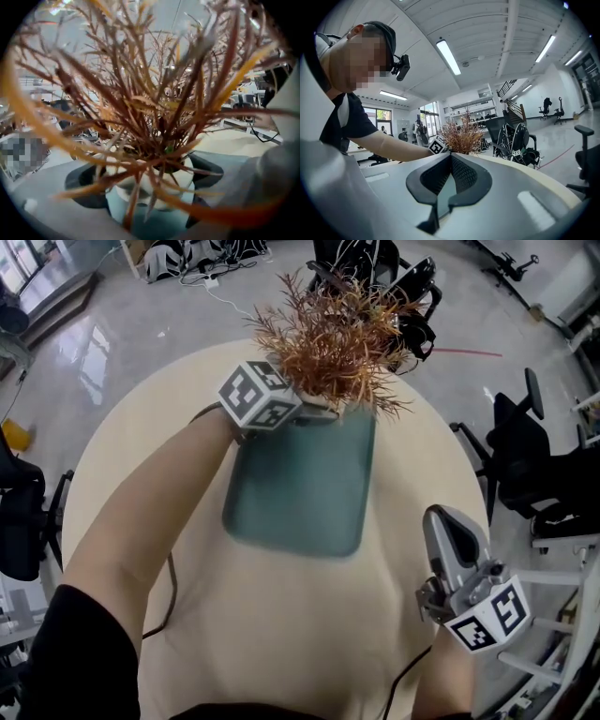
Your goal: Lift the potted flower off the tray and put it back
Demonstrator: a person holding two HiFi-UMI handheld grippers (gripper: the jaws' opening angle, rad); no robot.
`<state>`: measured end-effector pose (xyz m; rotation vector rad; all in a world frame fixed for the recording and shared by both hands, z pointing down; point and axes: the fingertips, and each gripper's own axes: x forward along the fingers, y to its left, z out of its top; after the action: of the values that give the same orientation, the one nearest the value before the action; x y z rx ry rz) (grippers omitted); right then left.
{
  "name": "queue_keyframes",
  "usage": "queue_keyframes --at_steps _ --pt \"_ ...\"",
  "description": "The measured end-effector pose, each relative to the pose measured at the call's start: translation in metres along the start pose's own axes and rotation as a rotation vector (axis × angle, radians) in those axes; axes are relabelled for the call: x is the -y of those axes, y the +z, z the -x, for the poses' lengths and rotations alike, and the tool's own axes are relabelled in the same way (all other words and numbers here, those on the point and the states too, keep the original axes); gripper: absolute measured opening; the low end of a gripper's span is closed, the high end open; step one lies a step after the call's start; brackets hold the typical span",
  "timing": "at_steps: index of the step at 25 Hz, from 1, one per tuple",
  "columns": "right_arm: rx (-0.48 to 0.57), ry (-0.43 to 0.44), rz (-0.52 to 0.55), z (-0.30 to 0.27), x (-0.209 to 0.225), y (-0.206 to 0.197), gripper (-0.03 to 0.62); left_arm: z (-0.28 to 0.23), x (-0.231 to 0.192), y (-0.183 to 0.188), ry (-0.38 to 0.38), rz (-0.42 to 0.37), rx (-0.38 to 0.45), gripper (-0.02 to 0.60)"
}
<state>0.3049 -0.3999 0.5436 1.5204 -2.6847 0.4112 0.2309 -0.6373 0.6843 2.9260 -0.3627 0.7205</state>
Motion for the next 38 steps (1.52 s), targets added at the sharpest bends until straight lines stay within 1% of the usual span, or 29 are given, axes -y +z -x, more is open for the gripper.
queue_keyframes --at_steps 4,9,15,20,27,38 --pt "0.007 -0.002 -0.002 0.006 0.001 0.0 0.015 -0.01 -0.002 -0.001 0.015 -0.01 -0.014 0.506" --pt "0.011 -0.009 -0.012 0.012 0.002 -0.003 0.014 -0.012 -0.003 0.0 0.044 -0.017 0.006 0.509" --pt "0.013 -0.018 -0.014 0.018 0.003 0.003 0.014 -0.009 0.006 0.003 0.029 -0.051 0.024 0.506" --pt "0.015 -0.021 -0.005 0.026 -0.001 0.006 0.015 0.001 0.008 0.003 0.05 -0.05 0.052 0.506" --pt "0.022 -0.026 0.006 0.033 -0.011 0.022 0.015 0.026 0.018 0.028 0.053 -0.036 0.115 0.506" --pt "0.05 -0.045 0.038 0.059 -0.049 0.068 0.015 0.099 0.052 0.076 0.054 -0.059 0.137 0.506"
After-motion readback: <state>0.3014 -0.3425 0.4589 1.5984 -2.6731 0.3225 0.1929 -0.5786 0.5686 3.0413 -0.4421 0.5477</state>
